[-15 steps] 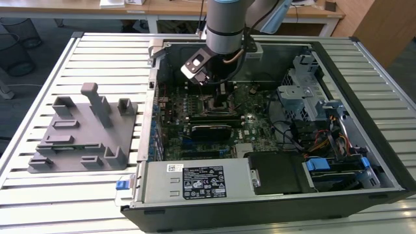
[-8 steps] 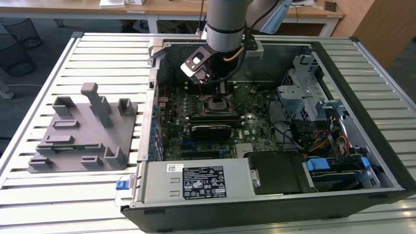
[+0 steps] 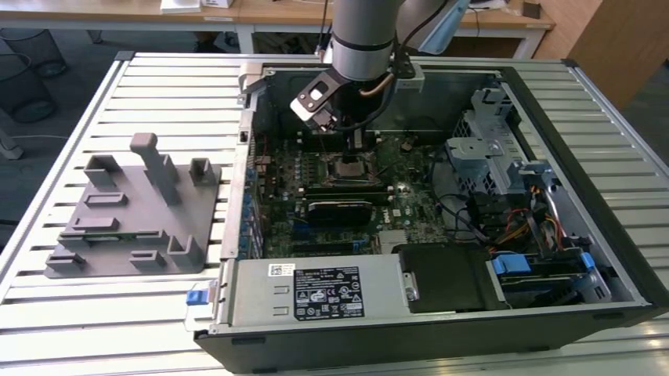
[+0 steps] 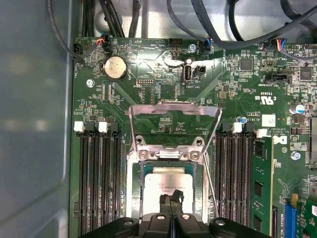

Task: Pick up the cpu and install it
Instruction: 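Place the cpu into insertion slot, then close the cpu cover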

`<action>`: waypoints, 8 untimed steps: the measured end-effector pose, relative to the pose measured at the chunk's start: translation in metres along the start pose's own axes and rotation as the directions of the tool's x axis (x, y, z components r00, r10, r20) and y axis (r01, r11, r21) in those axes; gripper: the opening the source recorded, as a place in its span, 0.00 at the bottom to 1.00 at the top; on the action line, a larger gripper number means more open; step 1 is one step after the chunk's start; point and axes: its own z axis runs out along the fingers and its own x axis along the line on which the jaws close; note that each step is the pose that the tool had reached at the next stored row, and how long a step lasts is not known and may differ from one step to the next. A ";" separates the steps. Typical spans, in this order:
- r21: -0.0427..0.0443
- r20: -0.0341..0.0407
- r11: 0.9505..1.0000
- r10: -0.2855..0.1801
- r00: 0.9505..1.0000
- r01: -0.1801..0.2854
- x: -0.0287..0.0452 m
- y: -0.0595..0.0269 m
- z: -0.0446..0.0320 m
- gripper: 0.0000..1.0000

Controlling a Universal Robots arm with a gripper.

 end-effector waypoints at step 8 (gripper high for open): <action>0.000 0.000 1.000 0.000 1.000 0.000 -0.0001 0.0000 -0.0019 0.11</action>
